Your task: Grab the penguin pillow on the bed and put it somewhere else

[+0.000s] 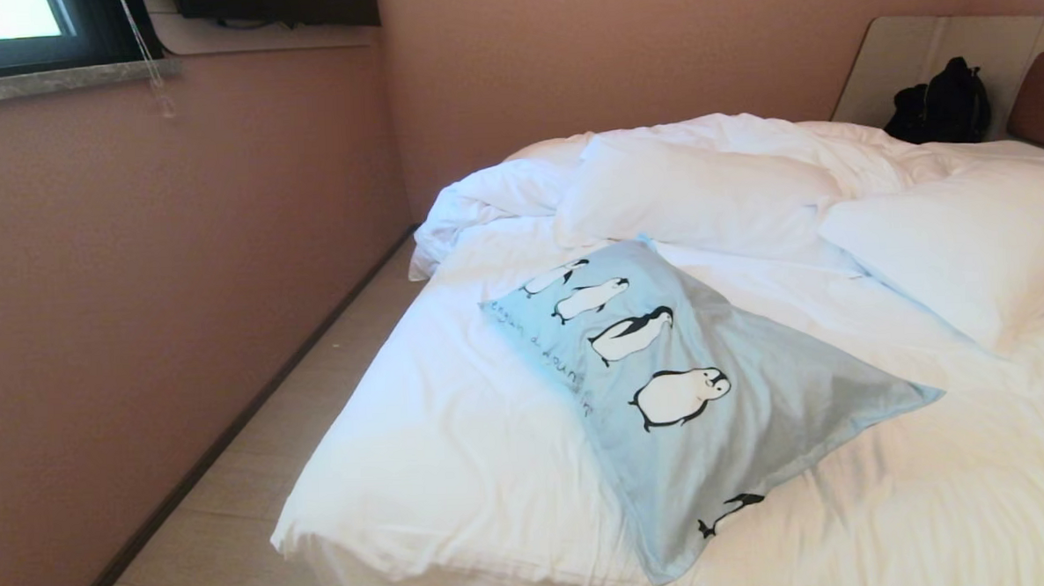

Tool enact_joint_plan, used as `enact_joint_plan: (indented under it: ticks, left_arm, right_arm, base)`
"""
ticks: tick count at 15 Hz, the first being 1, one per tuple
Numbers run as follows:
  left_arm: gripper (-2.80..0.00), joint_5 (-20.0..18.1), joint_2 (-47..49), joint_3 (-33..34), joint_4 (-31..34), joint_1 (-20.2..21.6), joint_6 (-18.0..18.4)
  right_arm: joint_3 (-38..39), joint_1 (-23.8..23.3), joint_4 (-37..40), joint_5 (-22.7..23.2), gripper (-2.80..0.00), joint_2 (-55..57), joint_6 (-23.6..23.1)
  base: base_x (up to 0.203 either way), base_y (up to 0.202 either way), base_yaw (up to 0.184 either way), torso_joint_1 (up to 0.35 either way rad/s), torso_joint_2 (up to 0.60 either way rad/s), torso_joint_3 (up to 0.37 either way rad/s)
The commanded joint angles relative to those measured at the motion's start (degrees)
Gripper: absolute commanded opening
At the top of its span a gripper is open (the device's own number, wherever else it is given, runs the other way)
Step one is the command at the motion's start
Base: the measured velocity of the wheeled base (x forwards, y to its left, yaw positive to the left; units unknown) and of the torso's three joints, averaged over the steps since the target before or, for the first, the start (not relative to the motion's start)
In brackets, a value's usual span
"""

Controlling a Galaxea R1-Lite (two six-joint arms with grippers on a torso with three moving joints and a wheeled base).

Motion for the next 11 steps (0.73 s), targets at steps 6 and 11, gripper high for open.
enact_joint_plan:
  ticks: [6, 11]
  left_arm:
    - [-2.8, -0.01, -0.02, 0.0, -0.01, 0.0, 0.06]
    - [-2.8, 0.07, -0.02, 0.0, -0.01, 0.0, 0.06]
  right_arm:
    - [0.01, 0.02, 0.07, -0.27, -2.8, -0.01, 1.4]
    - [0.01, 0.02, -0.02, -0.54, -2.8, -0.1, 2.89]
  base:
    - [0.0, 0.0, 0.0, 0.0, 0.0, 0.0]
    - [0.0, 0.0, 0.0, 0.0, 0.0, 0.0]
